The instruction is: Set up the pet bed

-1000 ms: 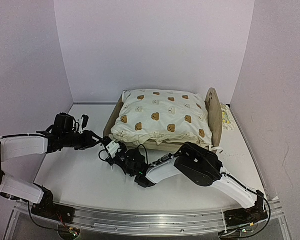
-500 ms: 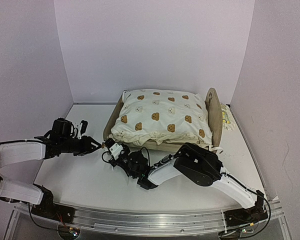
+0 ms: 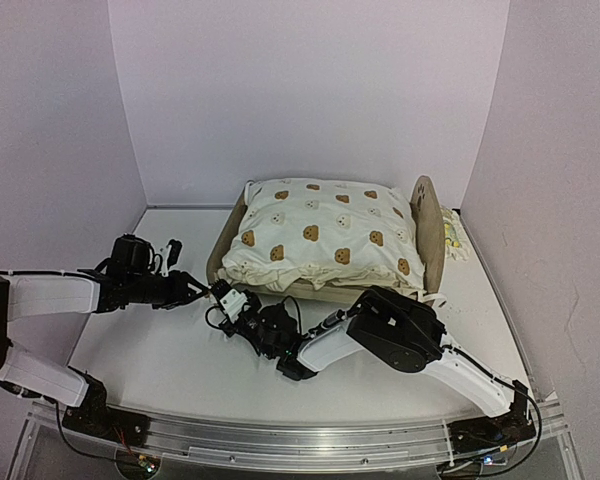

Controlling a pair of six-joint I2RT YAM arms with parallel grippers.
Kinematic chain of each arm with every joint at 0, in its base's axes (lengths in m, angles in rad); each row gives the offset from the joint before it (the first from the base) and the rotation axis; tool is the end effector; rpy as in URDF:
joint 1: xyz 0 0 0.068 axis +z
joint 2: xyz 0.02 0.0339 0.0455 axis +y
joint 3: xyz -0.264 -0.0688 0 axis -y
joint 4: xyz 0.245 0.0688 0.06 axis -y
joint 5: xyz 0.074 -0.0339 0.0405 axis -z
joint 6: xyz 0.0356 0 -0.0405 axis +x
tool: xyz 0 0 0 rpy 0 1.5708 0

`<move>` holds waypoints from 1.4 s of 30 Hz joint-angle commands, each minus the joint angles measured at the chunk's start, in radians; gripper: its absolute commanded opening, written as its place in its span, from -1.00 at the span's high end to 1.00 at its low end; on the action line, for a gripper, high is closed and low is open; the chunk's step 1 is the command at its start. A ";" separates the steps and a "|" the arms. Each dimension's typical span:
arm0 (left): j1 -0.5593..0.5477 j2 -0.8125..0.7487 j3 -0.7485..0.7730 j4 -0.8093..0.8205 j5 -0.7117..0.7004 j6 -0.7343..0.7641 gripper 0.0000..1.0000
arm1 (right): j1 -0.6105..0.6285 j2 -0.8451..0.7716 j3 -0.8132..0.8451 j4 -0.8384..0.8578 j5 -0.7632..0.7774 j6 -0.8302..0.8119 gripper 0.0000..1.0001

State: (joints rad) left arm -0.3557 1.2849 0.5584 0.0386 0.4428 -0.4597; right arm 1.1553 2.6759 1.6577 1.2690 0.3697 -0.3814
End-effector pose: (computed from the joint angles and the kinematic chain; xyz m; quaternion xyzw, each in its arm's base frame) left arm 0.2296 -0.1016 0.1815 0.0478 0.8857 -0.3475 0.3039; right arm 0.2295 0.4883 0.0816 -0.3144 0.5343 0.1887 0.7616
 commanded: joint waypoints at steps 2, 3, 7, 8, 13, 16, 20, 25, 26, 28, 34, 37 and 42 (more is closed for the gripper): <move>-0.007 0.048 0.066 0.041 0.011 0.046 0.18 | -0.001 -0.069 0.000 0.046 -0.014 0.016 1.00; -0.007 0.051 0.067 0.040 0.010 0.050 0.18 | -0.002 -0.071 -0.001 0.046 -0.016 0.016 1.00; -0.015 0.059 0.085 0.018 -0.007 0.074 0.19 | -0.001 -0.080 -0.011 0.045 -0.018 0.016 1.00; -0.017 0.061 0.090 0.008 -0.013 0.082 0.20 | -0.001 -0.082 -0.012 0.046 -0.018 0.015 1.00; -0.029 0.056 0.103 -0.032 -0.036 0.124 0.23 | -0.001 -0.091 -0.016 0.046 -0.012 0.010 1.00; -0.037 0.051 0.102 -0.075 -0.060 0.136 0.22 | -0.002 -0.096 -0.017 0.046 -0.008 0.006 1.00; -0.044 0.054 0.103 -0.101 -0.091 0.145 0.23 | -0.001 -0.110 -0.026 0.046 -0.011 0.008 1.00; -0.054 0.076 0.114 -0.094 -0.096 0.147 0.23 | -0.001 -0.134 -0.050 0.046 -0.029 0.022 1.00; -0.059 0.082 0.119 -0.092 -0.100 0.147 0.23 | -0.002 -0.139 -0.056 0.046 -0.032 0.026 1.00; -0.067 0.089 0.127 -0.084 -0.109 0.147 0.23 | -0.002 -0.144 -0.066 0.046 -0.043 0.035 1.00; -0.110 0.075 0.151 -0.056 -0.156 0.161 0.12 | -0.001 -0.147 -0.082 0.046 -0.063 0.064 1.00; -0.130 0.049 0.153 -0.045 -0.197 0.171 0.07 | -0.001 -0.144 -0.088 0.045 -0.056 0.066 1.00; -0.132 0.008 0.135 -0.043 -0.237 0.174 0.06 | -0.001 -0.140 -0.095 0.046 -0.050 0.070 1.00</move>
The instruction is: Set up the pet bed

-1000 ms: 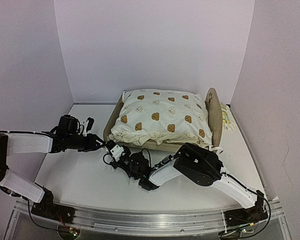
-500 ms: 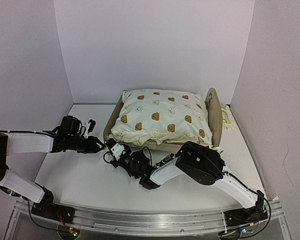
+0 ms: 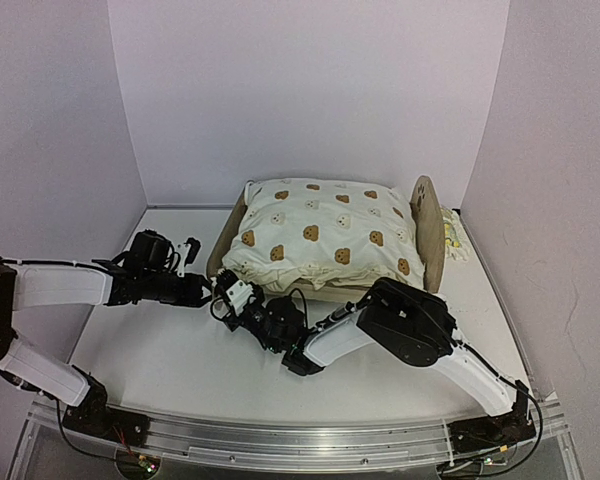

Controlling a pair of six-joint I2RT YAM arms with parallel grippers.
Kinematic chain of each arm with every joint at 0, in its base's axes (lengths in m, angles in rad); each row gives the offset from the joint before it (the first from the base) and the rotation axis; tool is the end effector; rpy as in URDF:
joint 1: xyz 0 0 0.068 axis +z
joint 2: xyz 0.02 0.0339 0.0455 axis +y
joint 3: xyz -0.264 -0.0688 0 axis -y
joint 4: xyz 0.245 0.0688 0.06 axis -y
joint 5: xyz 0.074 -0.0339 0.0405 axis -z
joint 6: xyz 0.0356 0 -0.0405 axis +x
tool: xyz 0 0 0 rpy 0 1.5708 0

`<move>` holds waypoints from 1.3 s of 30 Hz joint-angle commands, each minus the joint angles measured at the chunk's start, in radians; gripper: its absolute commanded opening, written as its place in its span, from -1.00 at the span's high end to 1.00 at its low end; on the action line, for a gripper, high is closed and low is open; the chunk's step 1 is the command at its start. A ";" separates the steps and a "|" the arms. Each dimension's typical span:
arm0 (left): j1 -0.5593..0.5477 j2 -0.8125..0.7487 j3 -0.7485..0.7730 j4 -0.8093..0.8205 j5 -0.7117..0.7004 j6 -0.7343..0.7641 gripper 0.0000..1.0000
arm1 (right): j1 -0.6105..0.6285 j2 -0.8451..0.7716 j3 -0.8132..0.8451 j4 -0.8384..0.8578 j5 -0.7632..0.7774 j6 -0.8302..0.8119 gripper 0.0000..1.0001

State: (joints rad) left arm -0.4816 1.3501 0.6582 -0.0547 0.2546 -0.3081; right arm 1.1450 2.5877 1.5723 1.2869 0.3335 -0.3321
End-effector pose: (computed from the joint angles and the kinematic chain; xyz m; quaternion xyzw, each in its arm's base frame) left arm 0.2340 -0.1324 0.1873 0.1294 0.9010 -0.2602 0.3220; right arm 0.2289 0.4764 0.1047 -0.3039 0.5301 0.2182 0.7610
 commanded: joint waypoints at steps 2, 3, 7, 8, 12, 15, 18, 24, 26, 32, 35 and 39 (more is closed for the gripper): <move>-0.006 -0.055 0.032 0.082 -0.050 0.025 0.06 | 0.009 -0.053 -0.012 0.028 -0.018 0.028 1.00; -0.006 -0.051 0.029 0.091 -0.047 0.025 0.07 | 0.009 -0.054 -0.012 0.027 -0.019 0.031 1.00; -0.007 -0.032 0.018 0.135 -0.016 0.023 0.10 | 0.009 -0.056 -0.010 0.028 -0.023 0.047 1.00; -0.009 -0.027 0.016 0.144 -0.013 0.022 0.10 | 0.009 -0.058 -0.011 0.027 -0.026 0.053 1.00; -0.022 -0.005 0.017 0.171 -0.028 0.022 0.09 | 0.009 -0.062 -0.012 0.028 -0.036 0.079 1.00; -0.029 0.013 0.021 0.184 -0.044 0.022 0.03 | 0.009 -0.059 -0.012 0.026 -0.044 0.097 1.00; -0.038 0.028 0.022 0.193 -0.049 0.024 0.02 | 0.009 -0.060 -0.016 0.026 -0.062 0.124 1.00; -0.049 0.016 -0.001 0.219 -0.057 0.016 0.03 | 0.009 -0.065 -0.032 0.020 -0.110 0.200 1.00; -0.049 0.004 -0.014 0.238 -0.064 0.009 0.05 | 0.009 -0.057 -0.028 0.015 -0.114 0.217 1.00; -0.049 0.004 -0.034 0.290 -0.082 -0.009 0.23 | 0.009 -0.044 -0.022 0.014 -0.117 0.247 0.99; -0.049 0.008 -0.040 0.308 -0.096 -0.019 0.31 | 0.010 -0.041 -0.018 0.013 -0.129 0.273 0.99; -0.049 -0.009 -0.054 0.321 -0.108 -0.029 0.48 | 0.009 -0.037 -0.017 0.010 -0.138 0.301 0.99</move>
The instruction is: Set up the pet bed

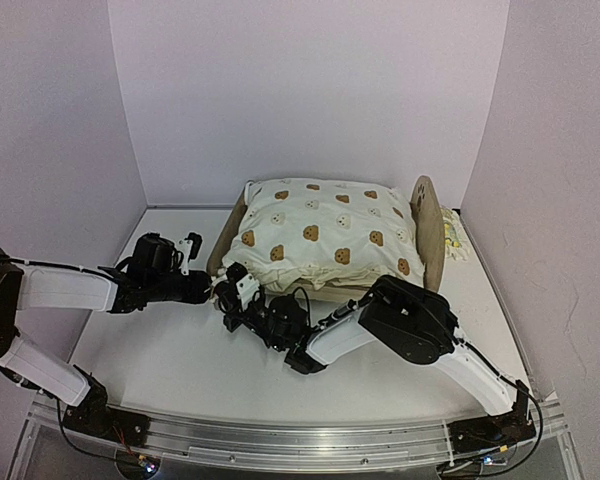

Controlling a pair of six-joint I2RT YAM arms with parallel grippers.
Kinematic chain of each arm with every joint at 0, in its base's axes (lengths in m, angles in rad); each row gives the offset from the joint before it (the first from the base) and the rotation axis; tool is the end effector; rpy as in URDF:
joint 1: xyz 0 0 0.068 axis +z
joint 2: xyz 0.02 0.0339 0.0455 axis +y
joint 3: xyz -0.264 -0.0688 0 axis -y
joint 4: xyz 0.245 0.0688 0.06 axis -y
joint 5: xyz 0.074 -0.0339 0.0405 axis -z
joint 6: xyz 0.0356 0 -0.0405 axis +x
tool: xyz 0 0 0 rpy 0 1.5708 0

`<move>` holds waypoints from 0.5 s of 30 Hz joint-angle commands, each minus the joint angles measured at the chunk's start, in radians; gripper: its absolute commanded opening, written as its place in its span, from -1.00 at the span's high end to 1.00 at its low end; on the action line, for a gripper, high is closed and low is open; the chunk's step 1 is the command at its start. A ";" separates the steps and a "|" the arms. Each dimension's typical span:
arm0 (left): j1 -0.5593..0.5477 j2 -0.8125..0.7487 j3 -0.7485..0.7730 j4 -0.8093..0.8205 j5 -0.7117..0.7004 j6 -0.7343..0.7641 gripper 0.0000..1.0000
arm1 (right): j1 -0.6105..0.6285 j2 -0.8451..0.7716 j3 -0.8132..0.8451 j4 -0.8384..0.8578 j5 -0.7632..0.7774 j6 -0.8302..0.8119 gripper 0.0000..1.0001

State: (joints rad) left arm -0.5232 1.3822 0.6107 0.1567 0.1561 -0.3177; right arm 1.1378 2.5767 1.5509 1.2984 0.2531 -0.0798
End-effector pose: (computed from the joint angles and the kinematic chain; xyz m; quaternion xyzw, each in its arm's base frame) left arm 0.2373 -0.1433 0.1820 0.1265 0.8769 -0.2504 0.3904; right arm 0.2287 0.4735 0.1056 -0.2604 0.5494 0.3330 0.7207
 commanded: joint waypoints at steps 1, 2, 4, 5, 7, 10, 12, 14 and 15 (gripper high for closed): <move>-0.008 -0.051 -0.013 0.110 -0.013 -0.022 0.51 | 0.016 -0.024 0.005 -0.002 -0.055 0.054 0.99; -0.008 -0.058 -0.017 0.111 -0.016 -0.026 0.54 | 0.016 -0.022 0.005 -0.003 -0.054 0.057 0.99; -0.008 -0.078 -0.029 0.108 -0.016 -0.031 0.61 | 0.016 -0.019 0.006 -0.004 -0.052 0.063 0.99; -0.008 -0.083 -0.030 0.104 -0.018 -0.033 0.65 | 0.016 -0.017 0.007 -0.005 -0.051 0.064 0.99; -0.008 -0.093 -0.030 0.088 -0.018 -0.041 0.68 | 0.016 -0.014 0.009 -0.004 -0.048 0.066 0.98; -0.008 -0.114 -0.044 0.073 -0.022 -0.053 0.71 | 0.016 -0.015 0.008 -0.005 -0.038 0.064 0.98; -0.008 -0.127 -0.055 0.073 -0.021 -0.060 0.72 | 0.016 -0.017 0.008 -0.006 -0.031 0.060 0.98; -0.008 -0.138 -0.059 0.067 -0.013 -0.067 0.68 | 0.016 -0.018 0.010 -0.007 -0.028 0.057 0.98; -0.008 -0.143 -0.060 0.064 -0.006 -0.070 0.64 | 0.016 -0.018 0.013 -0.009 -0.028 0.055 0.98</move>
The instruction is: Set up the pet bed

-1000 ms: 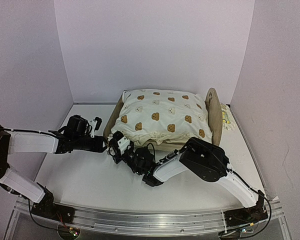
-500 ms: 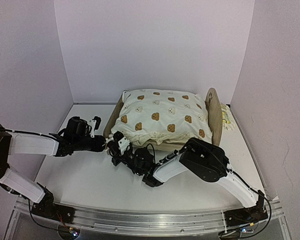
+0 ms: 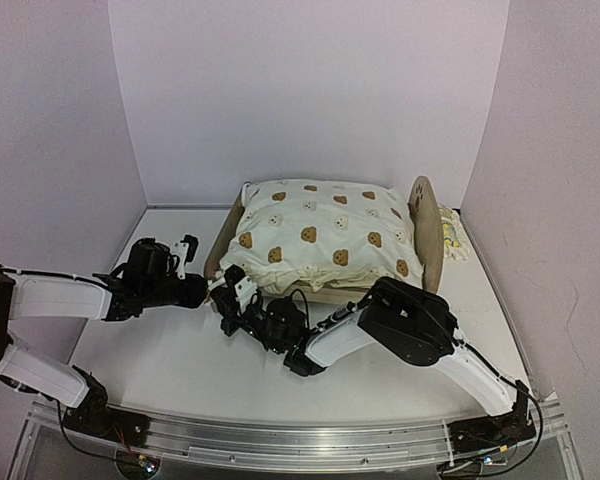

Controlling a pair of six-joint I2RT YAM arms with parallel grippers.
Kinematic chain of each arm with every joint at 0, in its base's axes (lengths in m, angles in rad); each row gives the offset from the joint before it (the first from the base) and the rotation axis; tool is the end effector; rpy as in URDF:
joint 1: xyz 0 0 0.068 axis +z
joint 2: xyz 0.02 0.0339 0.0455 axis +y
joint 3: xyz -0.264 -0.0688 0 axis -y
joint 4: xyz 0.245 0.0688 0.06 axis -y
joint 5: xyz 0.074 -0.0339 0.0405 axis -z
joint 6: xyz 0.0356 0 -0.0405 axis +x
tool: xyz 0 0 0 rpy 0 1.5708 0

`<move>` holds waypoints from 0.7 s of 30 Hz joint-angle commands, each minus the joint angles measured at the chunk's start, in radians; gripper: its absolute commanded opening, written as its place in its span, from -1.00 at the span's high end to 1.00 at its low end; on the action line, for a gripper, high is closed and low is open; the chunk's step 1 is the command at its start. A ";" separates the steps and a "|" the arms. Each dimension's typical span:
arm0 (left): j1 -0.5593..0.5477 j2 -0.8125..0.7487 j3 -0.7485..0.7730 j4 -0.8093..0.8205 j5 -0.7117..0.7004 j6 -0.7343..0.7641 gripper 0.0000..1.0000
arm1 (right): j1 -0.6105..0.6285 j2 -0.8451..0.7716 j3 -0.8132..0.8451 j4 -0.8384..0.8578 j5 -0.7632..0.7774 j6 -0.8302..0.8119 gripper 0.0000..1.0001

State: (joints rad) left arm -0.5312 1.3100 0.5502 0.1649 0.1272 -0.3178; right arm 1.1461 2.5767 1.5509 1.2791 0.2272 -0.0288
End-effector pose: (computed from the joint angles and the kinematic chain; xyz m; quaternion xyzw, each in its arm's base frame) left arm 0.2231 -0.1363 0.1821 0.1235 0.8733 -0.2439 0.4032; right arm 0.2243 0.4764 0.1037 -0.2625 0.5559 0.3576 0.7030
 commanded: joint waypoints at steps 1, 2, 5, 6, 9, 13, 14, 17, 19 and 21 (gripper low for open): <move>0.000 -0.077 -0.001 0.051 0.025 -0.073 0.59 | 0.007 -0.019 0.015 0.007 0.000 0.002 0.97; 0.000 -0.083 -0.002 0.045 0.027 -0.076 0.55 | 0.007 -0.021 0.016 0.004 0.000 0.000 0.97; 0.000 -0.111 -0.013 0.025 0.015 -0.087 0.52 | 0.008 -0.027 0.011 0.002 -0.005 0.001 0.98; 0.000 -0.121 -0.017 0.022 0.010 -0.090 0.52 | 0.008 -0.029 0.010 0.002 -0.007 0.004 0.98; 0.000 -0.147 -0.029 0.018 0.012 -0.103 0.52 | 0.008 -0.031 0.004 0.002 -0.026 0.020 0.98; 0.000 -0.167 -0.035 0.000 0.009 -0.106 0.54 | 0.008 -0.035 -0.008 0.002 -0.060 0.059 0.98; 0.000 -0.169 -0.040 0.006 0.008 -0.102 0.57 | 0.008 -0.036 -0.010 0.002 -0.061 0.063 0.98; 0.000 -0.167 -0.048 0.033 0.028 -0.087 0.65 | 0.008 -0.038 -0.013 0.002 -0.063 0.066 0.98; 0.001 -0.157 -0.048 0.052 0.046 -0.083 0.67 | 0.008 -0.040 -0.015 0.002 -0.062 0.067 0.98; 0.000 -0.143 -0.044 0.056 0.050 -0.079 0.68 | 0.008 -0.040 -0.013 0.002 -0.060 0.067 0.98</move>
State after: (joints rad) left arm -0.5289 1.1611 0.5021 0.1587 0.1475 -0.4110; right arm 1.1461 2.5767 1.5414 1.2608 0.1802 0.0232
